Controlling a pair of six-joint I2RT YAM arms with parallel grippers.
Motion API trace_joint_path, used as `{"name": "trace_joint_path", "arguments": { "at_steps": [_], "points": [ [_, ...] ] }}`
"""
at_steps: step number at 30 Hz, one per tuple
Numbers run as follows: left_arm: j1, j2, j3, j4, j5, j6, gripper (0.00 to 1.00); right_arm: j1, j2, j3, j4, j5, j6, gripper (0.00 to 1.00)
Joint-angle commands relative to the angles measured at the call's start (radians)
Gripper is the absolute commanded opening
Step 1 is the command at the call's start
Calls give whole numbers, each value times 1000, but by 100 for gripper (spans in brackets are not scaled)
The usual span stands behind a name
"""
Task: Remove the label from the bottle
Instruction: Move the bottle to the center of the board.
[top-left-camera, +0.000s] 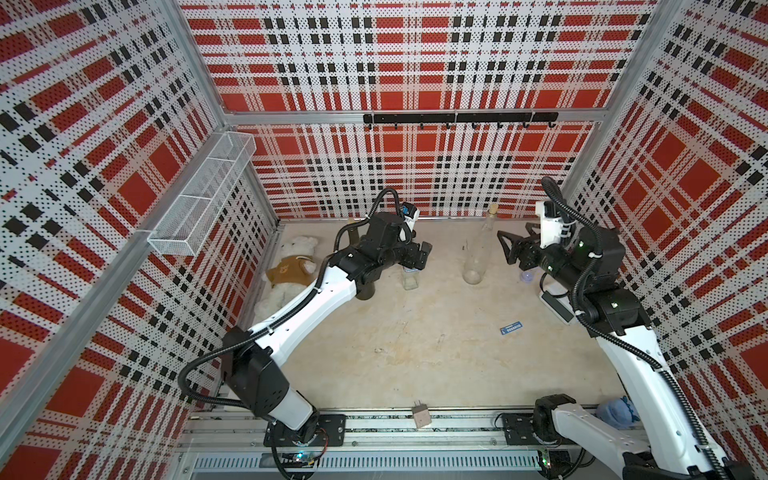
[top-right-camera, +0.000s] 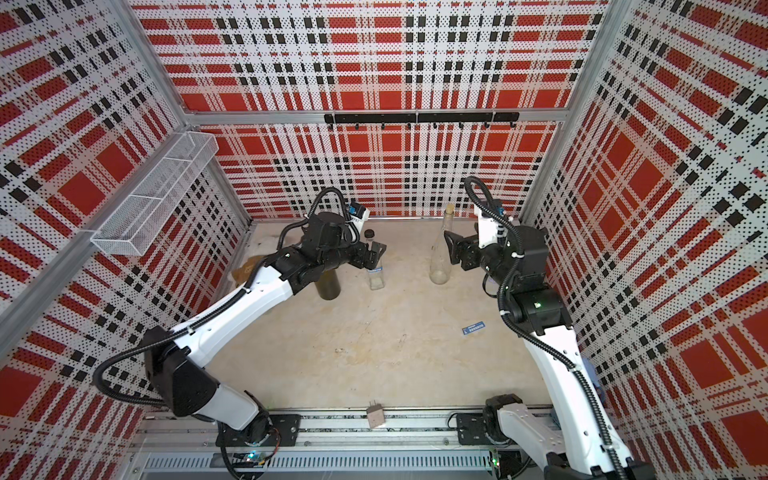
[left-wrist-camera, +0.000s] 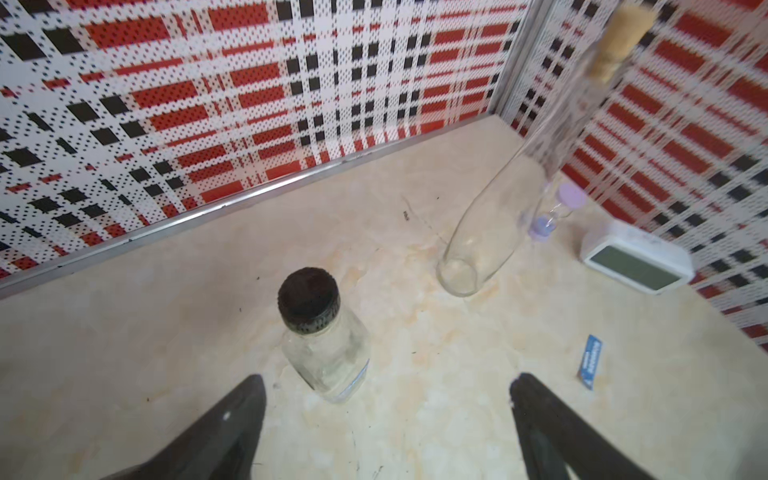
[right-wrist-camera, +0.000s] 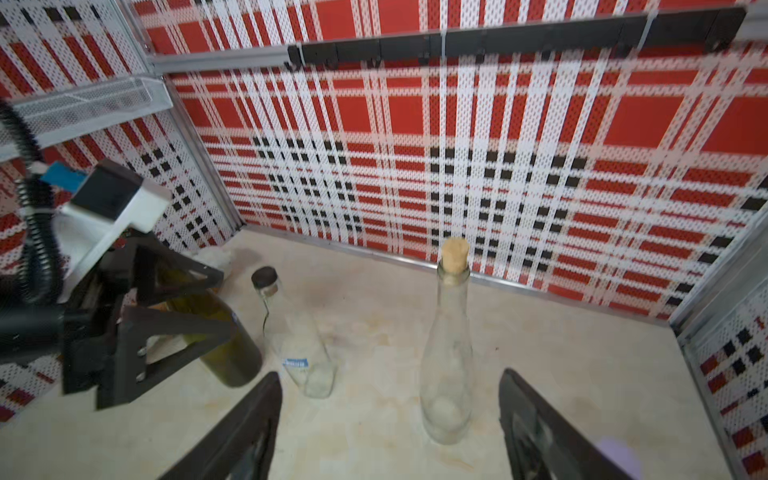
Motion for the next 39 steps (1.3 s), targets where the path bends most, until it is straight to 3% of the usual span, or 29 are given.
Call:
{"name": "trace_joint_path", "arguments": {
  "at_steps": [1, 16, 23, 39],
  "points": [
    [18, 34, 46, 14, -20, 30, 91, 5, -61, -83, -27, -11, 49, 84],
    [81, 172, 138, 4, 54, 100, 83, 3, -131, -239, -59, 28, 61, 86],
    [97, 193, 135, 13, 108, 109, 72, 4, -120, -260, -44, 32, 63, 86],
    [108, 211, 122, 39, 112, 106, 45, 4, -121, -281, -37, 43, 62, 86]
  ]
}}
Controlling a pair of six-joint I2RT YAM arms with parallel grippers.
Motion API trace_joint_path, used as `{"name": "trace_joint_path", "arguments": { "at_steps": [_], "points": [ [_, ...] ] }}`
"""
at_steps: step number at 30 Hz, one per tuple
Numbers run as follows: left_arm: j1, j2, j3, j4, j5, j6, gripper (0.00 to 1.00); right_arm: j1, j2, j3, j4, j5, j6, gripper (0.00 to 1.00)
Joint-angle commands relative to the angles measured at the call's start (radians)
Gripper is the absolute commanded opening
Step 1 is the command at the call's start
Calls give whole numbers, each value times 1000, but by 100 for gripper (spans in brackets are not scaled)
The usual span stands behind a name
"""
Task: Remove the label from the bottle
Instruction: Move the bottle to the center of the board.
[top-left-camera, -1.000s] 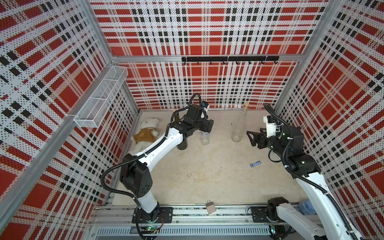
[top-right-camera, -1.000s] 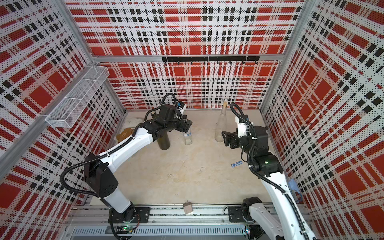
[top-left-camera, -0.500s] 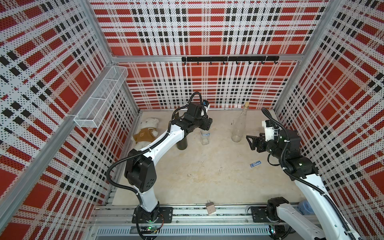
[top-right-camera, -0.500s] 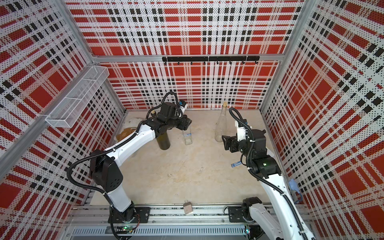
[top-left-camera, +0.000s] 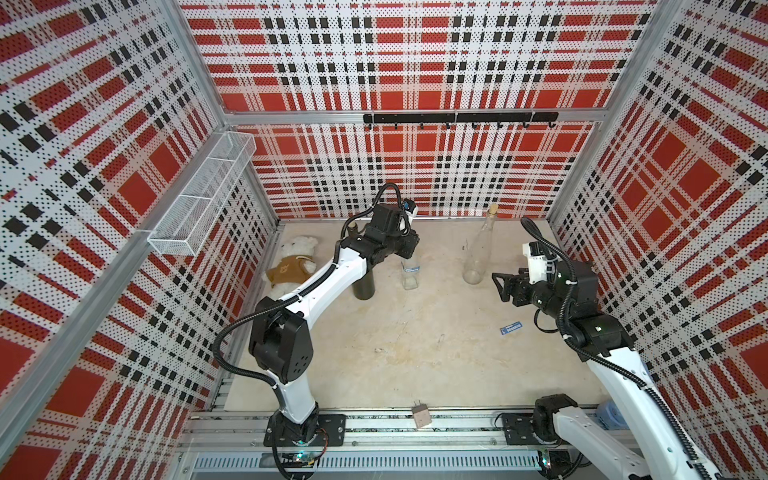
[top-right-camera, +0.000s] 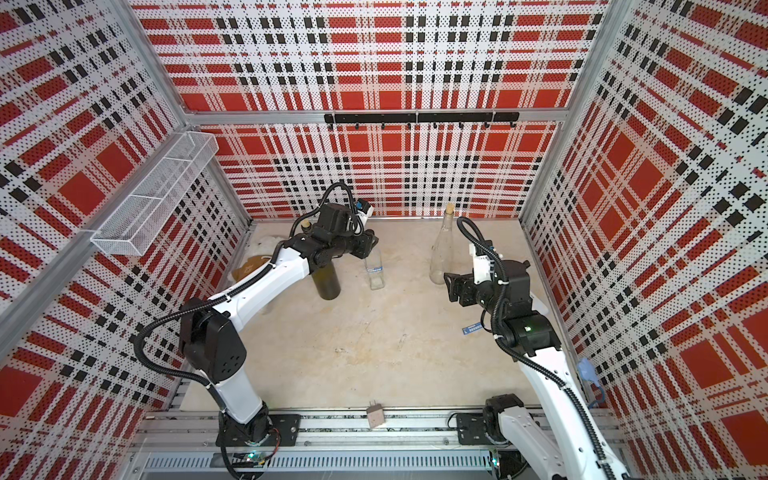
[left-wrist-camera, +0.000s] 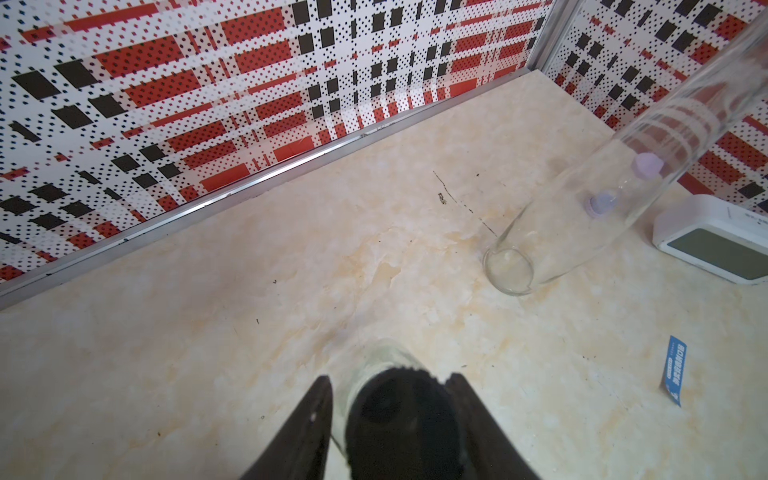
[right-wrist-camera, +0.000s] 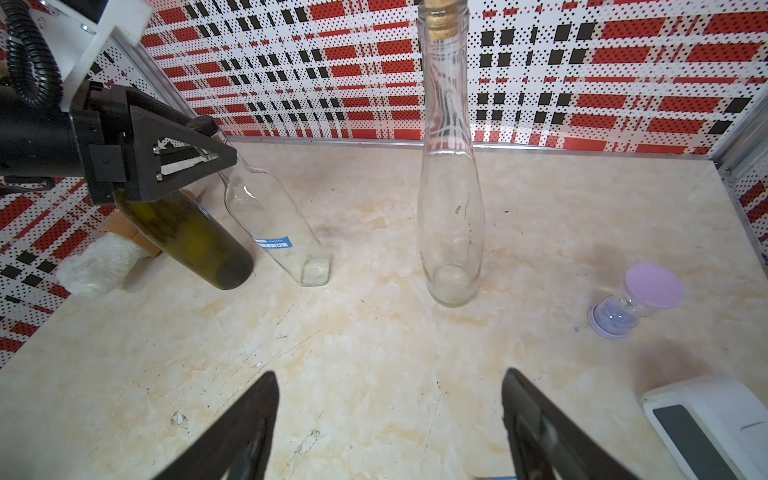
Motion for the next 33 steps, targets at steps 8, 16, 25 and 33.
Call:
{"name": "trace_joint_path", "arguments": {
  "at_steps": [8, 16, 25, 33],
  "points": [
    [5, 26, 4, 30, 2, 5, 35, 4, -9, -24, 36, 15, 5, 86],
    [-32, -4, 15, 12, -105, -30, 30, 4, -15, -17, 26, 17, 3, 86],
    [-96, -40, 44, -51, -254, -102, 24, 4, -22, -20, 28, 5, 9, 87],
    [-180, -67, 60, -132, -371, -247, 24, 26, -17, -42, 4, -7, 9, 86]
  ]
}}
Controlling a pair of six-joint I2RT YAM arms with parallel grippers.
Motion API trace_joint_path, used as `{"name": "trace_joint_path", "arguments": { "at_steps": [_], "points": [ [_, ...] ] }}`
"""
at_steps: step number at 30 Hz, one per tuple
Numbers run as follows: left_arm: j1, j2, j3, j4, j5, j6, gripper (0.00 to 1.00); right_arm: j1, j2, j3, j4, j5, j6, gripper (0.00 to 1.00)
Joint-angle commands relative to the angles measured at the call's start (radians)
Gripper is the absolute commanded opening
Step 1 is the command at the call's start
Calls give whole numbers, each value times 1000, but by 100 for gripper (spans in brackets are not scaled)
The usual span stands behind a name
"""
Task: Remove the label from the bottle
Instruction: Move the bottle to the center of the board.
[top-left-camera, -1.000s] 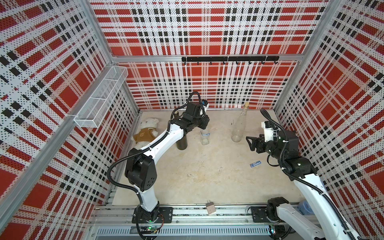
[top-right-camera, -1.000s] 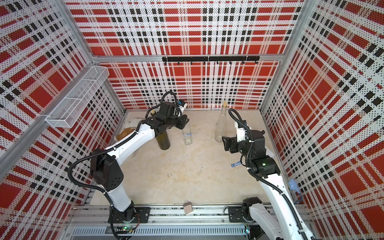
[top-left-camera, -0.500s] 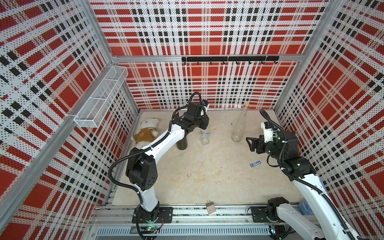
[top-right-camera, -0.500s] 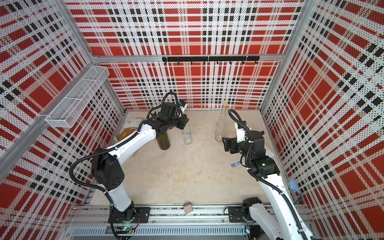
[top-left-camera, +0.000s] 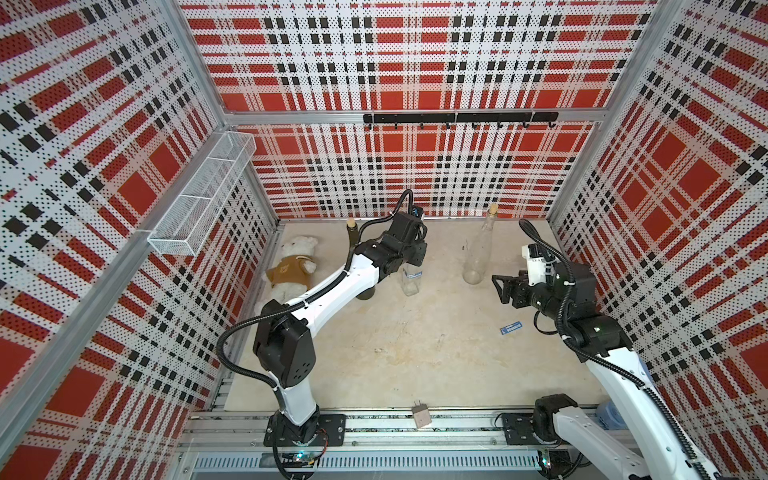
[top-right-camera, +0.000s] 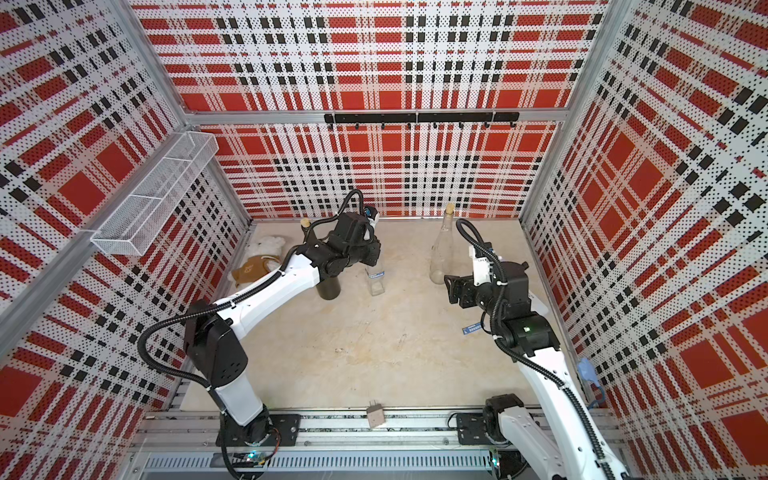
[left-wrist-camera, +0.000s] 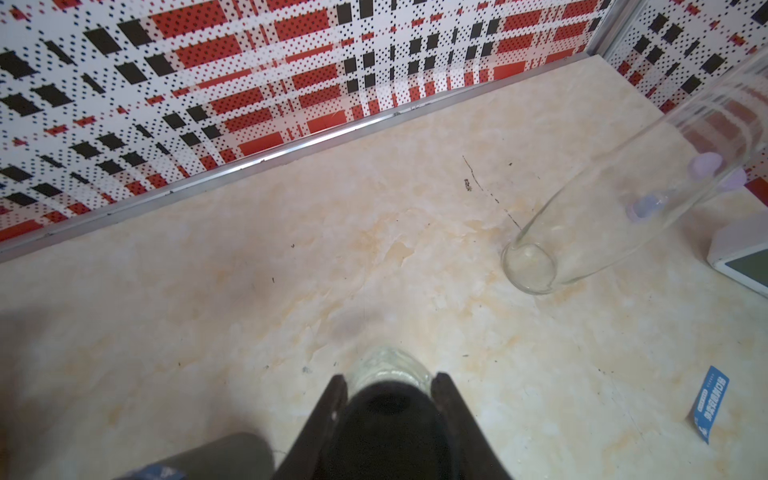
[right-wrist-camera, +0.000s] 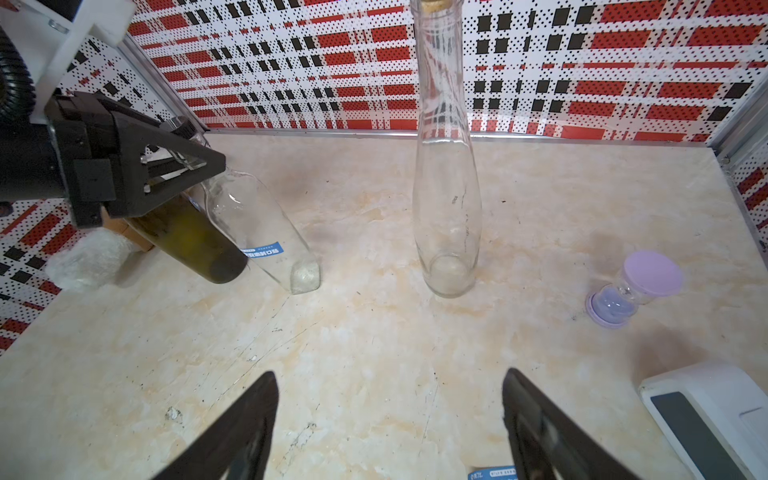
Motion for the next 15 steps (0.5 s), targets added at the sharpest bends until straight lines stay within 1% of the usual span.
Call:
{"name": "trace_joint_path", "arguments": {
  "at_steps": [1, 3, 7, 11, 15],
  "points": [
    [-48, -54, 58, -58, -106, -95, 24, 23, -10, -26, 9, -12, 8, 86],
    [-71, -56, 75, -93, -140, -130, 25, 41, -10, -42, 11, -6, 15, 85],
    [-98, -73, 94, -146, -171, -215, 25, 75, -22, -85, 48, -15, 43, 85],
    [-133, -101, 61, -151, -212, -286, 26, 100, -31, -131, 76, -19, 66, 85],
    [-157, -118, 30, -158, -223, -335, 29, 103, -65, -167, 84, -15, 72, 86]
  ]
}}
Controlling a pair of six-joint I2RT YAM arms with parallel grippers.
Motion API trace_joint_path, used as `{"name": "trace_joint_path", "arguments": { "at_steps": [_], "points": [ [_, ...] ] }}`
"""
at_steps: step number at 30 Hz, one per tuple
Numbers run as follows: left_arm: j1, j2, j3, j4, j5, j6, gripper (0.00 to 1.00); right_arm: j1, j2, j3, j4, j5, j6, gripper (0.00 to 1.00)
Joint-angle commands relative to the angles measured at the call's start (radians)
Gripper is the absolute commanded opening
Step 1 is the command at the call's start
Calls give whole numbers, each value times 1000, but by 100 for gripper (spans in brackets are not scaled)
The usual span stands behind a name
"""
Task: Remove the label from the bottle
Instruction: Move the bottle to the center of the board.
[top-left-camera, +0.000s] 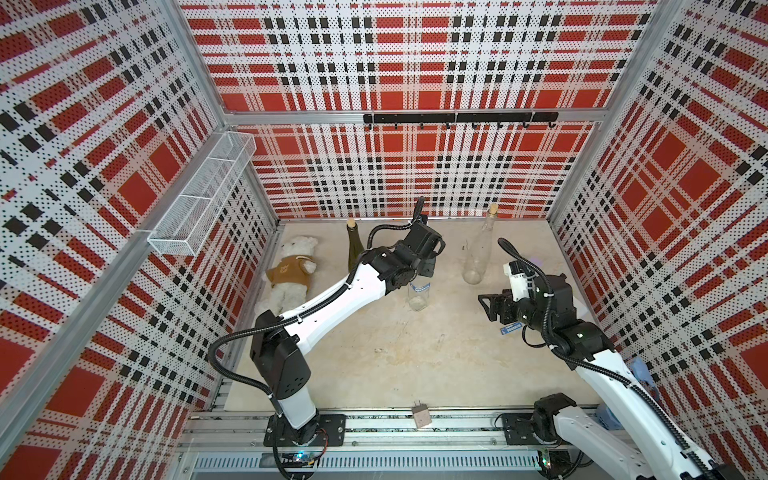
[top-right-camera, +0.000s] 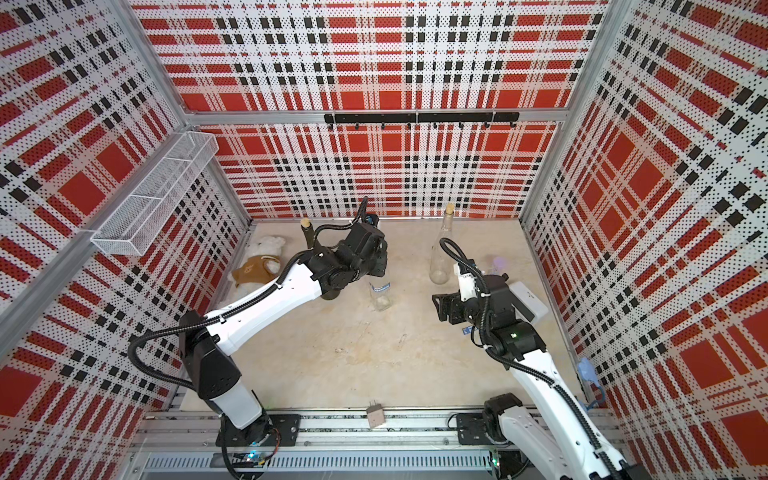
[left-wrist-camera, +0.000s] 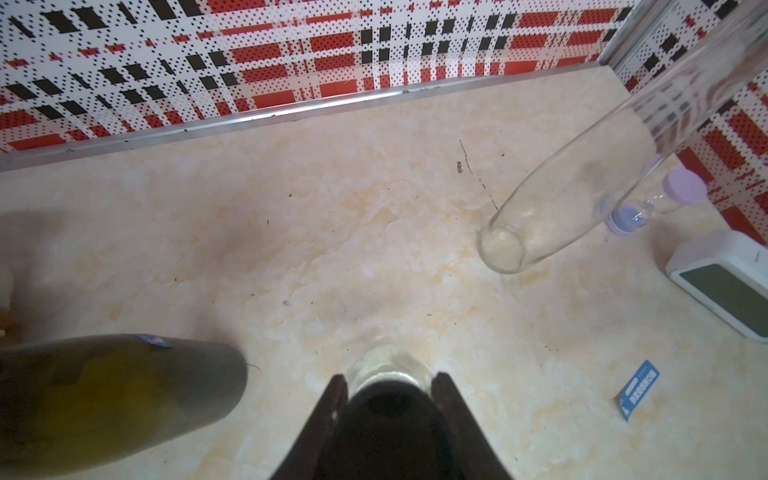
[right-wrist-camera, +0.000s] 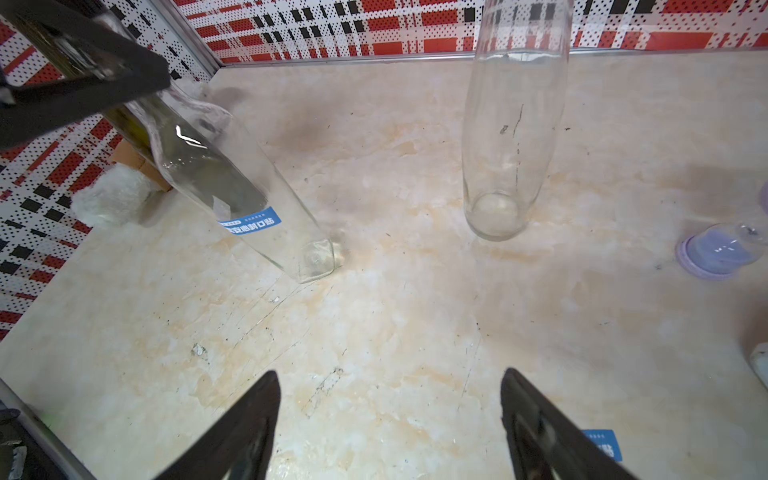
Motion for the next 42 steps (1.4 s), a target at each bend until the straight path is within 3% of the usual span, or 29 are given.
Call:
{"name": "trace_joint_path", "arguments": {
  "at_steps": [1, 20, 25, 31, 42],
  "points": [
    [-25, -58, -11, 10, -66, -88, 29, 4, -45, -17, 58, -4, 12, 86],
    [-139, -70, -84, -34, -202, -197, 32, 4, -74, -29, 50, 6, -4, 86],
    [-153, -71, -108, -32, -213, -208, 41, 3, -78, -27, 44, 9, -5, 86],
    [-160, -86, -107, -33, -190, -184, 62, 4, -76, -18, 37, 11, -11, 86],
    [-149, -163, -131, -40, -14, -55, 87, 3, -76, -14, 34, 19, -10, 86]
  ]
}}
